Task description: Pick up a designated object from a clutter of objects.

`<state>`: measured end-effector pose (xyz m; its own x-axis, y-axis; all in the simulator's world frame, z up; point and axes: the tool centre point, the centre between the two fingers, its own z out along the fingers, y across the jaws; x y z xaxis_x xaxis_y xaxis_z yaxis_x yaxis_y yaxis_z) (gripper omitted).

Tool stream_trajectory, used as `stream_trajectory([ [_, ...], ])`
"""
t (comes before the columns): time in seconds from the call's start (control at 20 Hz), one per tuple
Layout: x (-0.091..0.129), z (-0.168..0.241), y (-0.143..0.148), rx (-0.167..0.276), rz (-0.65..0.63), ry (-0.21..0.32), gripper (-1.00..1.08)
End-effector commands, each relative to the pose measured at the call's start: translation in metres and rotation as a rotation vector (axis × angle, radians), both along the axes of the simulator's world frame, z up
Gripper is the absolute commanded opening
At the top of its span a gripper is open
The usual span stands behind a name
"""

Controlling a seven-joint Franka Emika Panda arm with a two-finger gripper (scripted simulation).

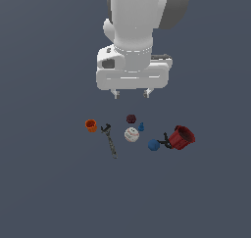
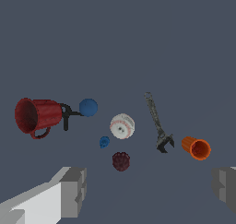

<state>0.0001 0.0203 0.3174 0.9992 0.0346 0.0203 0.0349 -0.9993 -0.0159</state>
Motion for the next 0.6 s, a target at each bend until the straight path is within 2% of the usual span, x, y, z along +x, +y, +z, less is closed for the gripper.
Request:
stream_trajectory([
  [0.0,0.000,0.000,0.000,0.000,0.000,0.000,1.00],
  [0.55,0.007,0.006,-0.027,0.016,-0.077,-0.016,1.00],
])
